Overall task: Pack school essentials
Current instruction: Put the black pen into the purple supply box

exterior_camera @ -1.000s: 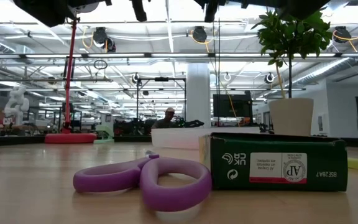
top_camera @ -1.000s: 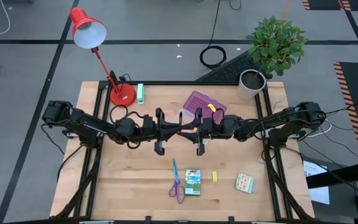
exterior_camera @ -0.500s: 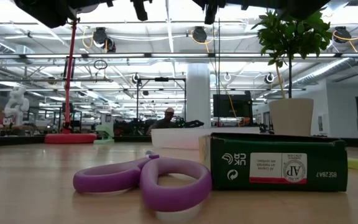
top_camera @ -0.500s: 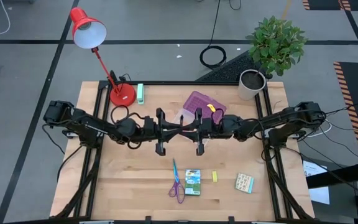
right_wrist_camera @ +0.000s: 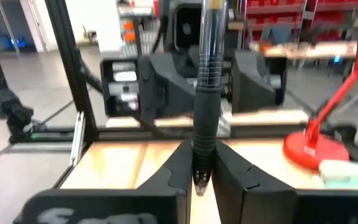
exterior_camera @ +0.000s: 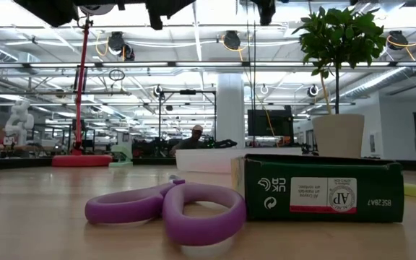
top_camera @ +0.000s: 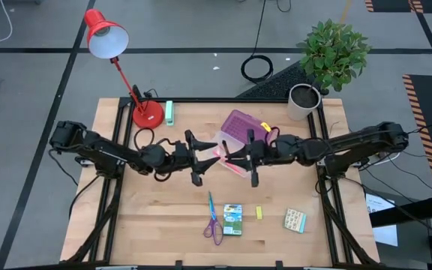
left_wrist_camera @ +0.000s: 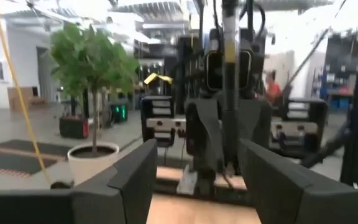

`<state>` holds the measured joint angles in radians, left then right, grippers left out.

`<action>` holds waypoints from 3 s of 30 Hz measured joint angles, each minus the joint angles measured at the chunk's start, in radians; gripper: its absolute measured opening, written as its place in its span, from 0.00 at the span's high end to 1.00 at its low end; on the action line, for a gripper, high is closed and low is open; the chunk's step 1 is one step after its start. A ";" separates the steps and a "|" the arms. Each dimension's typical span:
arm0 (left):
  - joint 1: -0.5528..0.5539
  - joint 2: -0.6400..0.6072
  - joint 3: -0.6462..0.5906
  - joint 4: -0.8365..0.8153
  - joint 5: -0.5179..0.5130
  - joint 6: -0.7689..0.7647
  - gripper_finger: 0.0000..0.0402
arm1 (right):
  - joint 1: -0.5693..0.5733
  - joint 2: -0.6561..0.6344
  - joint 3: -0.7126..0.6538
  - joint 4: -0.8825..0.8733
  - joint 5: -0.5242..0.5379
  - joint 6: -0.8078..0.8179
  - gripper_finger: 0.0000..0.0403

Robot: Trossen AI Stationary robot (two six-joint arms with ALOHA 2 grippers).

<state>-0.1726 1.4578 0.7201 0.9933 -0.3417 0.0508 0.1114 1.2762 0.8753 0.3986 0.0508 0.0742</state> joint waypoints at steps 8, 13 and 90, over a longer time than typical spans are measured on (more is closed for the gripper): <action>0.000 -0.172 0.000 -0.373 0.007 -0.060 0.43 | 0.005 -0.045 0.000 -0.226 0.067 0.094 0.92; -0.009 -0.282 0.000 -0.598 0.008 -0.072 0.43 | 0.021 -0.022 0.000 -0.294 0.206 0.165 0.92; -0.052 -0.346 0.000 -0.853 0.001 -0.140 0.43 | -0.220 0.456 0.229 -0.831 -0.028 0.254 0.75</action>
<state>-0.2249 1.1122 0.7197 0.1406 -0.3408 -0.0891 -0.1081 1.7325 1.1038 -0.4324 0.0223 0.3278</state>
